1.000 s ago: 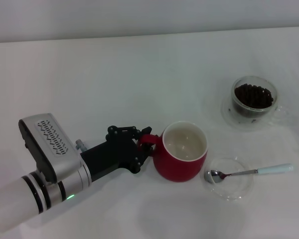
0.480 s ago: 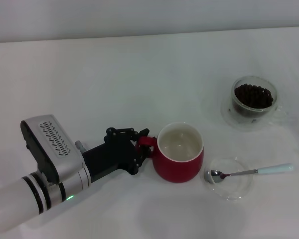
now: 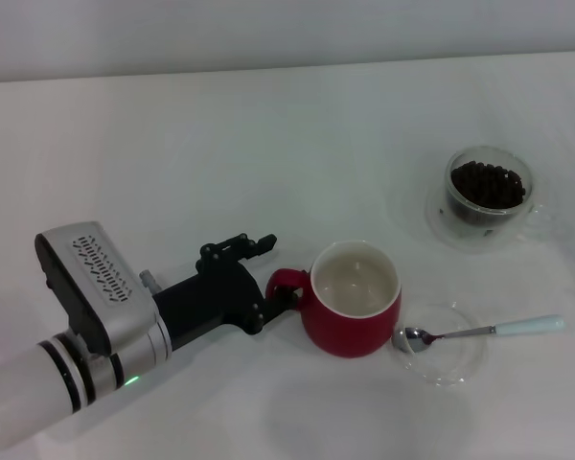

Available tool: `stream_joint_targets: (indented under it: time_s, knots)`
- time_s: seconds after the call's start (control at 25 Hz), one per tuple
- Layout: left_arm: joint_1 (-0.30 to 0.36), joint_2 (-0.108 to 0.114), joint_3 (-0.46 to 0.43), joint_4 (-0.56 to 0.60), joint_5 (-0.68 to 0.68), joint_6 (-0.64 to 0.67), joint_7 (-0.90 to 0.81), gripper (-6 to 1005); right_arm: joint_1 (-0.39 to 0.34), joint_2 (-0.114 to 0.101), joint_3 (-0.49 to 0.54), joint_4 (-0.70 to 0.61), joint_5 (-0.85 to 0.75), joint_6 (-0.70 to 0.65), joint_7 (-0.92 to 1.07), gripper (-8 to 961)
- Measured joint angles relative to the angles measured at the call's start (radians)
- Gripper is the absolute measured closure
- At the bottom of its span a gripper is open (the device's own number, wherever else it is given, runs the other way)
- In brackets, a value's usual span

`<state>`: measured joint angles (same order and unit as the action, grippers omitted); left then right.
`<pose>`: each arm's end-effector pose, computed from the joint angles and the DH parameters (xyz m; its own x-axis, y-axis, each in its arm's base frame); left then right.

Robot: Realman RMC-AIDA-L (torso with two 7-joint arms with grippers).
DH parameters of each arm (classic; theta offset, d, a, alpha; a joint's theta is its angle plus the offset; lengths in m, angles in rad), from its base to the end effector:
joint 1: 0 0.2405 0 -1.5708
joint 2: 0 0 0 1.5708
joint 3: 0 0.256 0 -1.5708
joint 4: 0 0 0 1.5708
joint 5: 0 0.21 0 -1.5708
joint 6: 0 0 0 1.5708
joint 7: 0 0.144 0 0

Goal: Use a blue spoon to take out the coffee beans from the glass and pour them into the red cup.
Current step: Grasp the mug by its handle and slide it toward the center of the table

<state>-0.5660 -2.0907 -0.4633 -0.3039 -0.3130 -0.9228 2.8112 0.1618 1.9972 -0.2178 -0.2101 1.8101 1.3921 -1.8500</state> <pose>-0.2421 0.2935 -0.1474 0.8872 0.0542 0.4581 0.2726 -0.8628 -0.4257 0.4268 0.2238 0.0880 0.0555 -0.0027 -0.9985 -0.9981 -0.0259 -0.0554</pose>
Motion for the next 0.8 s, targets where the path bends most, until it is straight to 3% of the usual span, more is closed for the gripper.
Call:
stream_joint_targets:
  time_s: [0.52, 0.8]
  knots:
    - [0.072, 0.009, -0.006, 0.02, 0.008, -0.092, 0.013, 251, -0.006, 0.0, -0.002, 0.0, -0.002, 0.002, -0.002, 156]
    - [0.112, 0.01, -0.006, 0.064, 0.002, -0.158, 0.014, 258, -0.007, 0.0, -0.003, -0.001, -0.014, 0.002, -0.003, 157]
